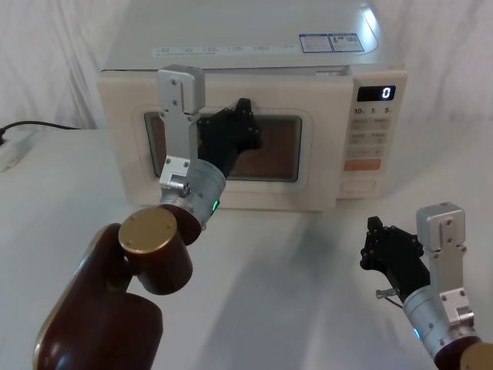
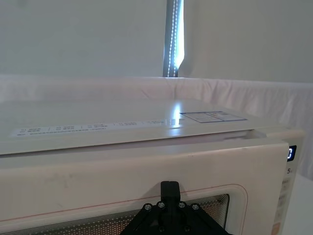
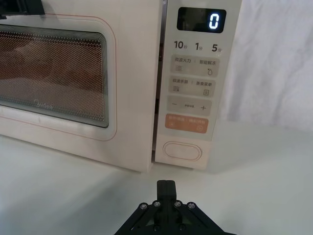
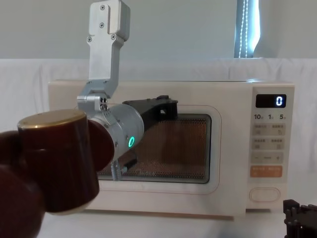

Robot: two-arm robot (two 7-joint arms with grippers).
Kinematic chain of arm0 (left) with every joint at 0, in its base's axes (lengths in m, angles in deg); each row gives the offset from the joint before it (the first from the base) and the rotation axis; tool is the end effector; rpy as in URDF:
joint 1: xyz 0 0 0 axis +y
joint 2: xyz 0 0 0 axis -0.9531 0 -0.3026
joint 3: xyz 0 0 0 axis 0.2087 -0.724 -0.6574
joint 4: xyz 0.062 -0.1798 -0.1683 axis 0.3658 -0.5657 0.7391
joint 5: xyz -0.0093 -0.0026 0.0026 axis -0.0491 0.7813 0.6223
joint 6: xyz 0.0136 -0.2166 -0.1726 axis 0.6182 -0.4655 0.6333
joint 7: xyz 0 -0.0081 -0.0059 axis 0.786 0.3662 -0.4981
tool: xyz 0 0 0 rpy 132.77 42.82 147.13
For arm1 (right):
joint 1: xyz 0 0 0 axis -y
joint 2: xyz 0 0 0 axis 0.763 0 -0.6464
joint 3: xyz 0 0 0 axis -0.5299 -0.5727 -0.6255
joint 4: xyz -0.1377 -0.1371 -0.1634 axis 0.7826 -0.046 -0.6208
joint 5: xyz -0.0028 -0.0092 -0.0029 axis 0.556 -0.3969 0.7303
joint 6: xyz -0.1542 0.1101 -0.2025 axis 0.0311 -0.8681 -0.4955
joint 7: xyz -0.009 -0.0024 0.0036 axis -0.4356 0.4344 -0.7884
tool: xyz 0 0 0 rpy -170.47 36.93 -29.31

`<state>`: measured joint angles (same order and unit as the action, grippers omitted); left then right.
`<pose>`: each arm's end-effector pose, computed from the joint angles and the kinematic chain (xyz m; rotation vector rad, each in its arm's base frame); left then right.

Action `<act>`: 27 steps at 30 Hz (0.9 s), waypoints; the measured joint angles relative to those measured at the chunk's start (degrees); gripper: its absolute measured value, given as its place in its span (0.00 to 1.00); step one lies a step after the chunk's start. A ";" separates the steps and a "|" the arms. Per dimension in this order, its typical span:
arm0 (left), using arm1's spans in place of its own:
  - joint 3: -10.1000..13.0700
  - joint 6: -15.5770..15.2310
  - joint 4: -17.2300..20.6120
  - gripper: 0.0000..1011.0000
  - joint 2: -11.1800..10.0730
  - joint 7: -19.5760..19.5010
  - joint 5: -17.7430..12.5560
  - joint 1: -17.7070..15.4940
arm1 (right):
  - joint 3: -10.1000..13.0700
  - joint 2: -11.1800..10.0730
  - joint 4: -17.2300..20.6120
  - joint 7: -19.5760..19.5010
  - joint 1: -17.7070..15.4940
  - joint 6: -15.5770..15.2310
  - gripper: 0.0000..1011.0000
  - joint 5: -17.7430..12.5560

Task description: Press the button to open the microwave door with one hand; close the microwave door with the other hand.

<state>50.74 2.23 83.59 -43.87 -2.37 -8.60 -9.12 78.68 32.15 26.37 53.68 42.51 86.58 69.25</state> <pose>0.3962 -0.0922 -0.1819 -0.1603 -0.0594 1.1574 0.3034 0.0275 -0.2791 -0.0384 -0.0715 -1.3430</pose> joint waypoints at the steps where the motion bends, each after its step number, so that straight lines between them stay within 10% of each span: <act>1: -0.08 -0.01 -0.06 0.00 0.03 0.01 -0.08 -0.11 | 0.00 0.00 0.00 0.00 0.00 0.00 0.00 0.00; 27: -0.79 -0.30 -1.79 0.00 0.35 -0.22 -0.89 -1.89 | 0.00 0.00 0.00 0.00 0.00 0.00 0.00 0.00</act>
<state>49.95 1.93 81.80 -43.52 -2.59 -9.48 -11.01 78.68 32.15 26.37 53.68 42.51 86.58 69.25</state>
